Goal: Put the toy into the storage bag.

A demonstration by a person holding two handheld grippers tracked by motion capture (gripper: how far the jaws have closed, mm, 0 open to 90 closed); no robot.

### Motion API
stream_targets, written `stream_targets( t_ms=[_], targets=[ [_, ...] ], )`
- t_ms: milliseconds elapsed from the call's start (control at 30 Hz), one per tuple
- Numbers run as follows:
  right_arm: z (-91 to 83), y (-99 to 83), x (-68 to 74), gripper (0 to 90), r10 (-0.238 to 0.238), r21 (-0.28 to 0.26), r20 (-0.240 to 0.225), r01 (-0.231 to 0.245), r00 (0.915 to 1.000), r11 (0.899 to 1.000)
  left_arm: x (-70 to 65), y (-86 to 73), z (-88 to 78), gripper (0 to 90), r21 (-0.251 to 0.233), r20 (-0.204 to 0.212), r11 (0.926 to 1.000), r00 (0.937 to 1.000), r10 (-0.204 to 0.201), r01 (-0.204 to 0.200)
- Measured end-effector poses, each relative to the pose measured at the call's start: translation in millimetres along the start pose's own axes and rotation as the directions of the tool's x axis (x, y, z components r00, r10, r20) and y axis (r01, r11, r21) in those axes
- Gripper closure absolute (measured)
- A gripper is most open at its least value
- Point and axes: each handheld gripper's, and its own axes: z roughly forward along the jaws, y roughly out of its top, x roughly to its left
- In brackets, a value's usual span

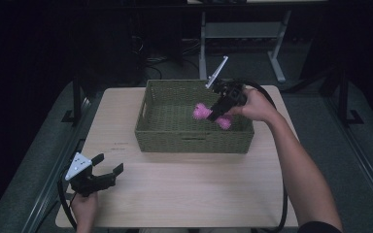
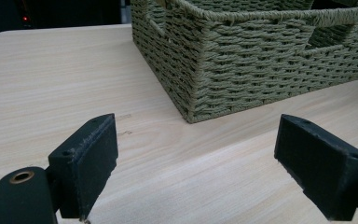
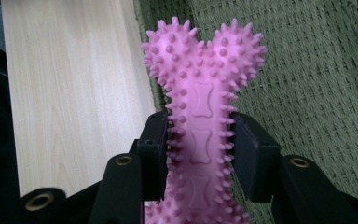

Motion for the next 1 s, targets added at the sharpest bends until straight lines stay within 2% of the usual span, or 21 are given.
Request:
stream_targets(
  t_ms=[567,1000],
  targets=[
    [20.5,-1.9,-23.9,58.0,0.043,0.025,-0.016,-0.043,0.9989,0.999,0.4,0.0,-0.5,12.8,-0.002,0.0,1.0,1.0,-0.002,0.002],
    [36.2,0.0,-30.3,58.0,0.054,0.062,-0.015,-0.053,0.9984,0.997,0.5,-0.1,-0.8,12.8,-0.002,0.001,1.0,1.0,-0.002,0.002]
  ],
)
